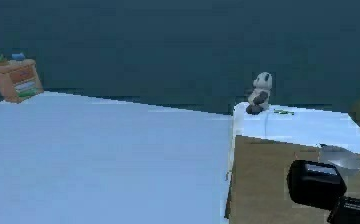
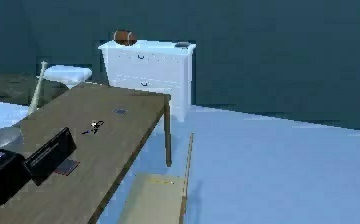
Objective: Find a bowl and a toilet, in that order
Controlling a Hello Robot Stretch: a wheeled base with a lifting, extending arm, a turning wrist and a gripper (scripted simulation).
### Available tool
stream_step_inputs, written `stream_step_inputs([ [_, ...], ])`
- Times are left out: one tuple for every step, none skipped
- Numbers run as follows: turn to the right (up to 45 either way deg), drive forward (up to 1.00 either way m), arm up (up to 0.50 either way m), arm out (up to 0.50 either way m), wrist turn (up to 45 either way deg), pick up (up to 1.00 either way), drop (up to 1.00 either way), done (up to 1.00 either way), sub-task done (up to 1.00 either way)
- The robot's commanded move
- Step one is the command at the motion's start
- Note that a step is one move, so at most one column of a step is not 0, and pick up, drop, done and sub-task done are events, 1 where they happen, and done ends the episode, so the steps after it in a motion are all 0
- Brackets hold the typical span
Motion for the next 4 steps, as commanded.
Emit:
stream_step_inputs([
  [-45.0,0.0,0.0,0.0,0.0,0.0,0.0,0.0,0.0],
  [-45.0,0.0,0.0,0.0,0.0,0.0,0.0,0.0,0.0],
  [-36.0,0.0,0.0,0.0,0.0,0.0,0.0,0.0,0.0],
  [0.0,0.2,0.0,0.0,0.0,0.0,0.0,0.0,0.0],
])
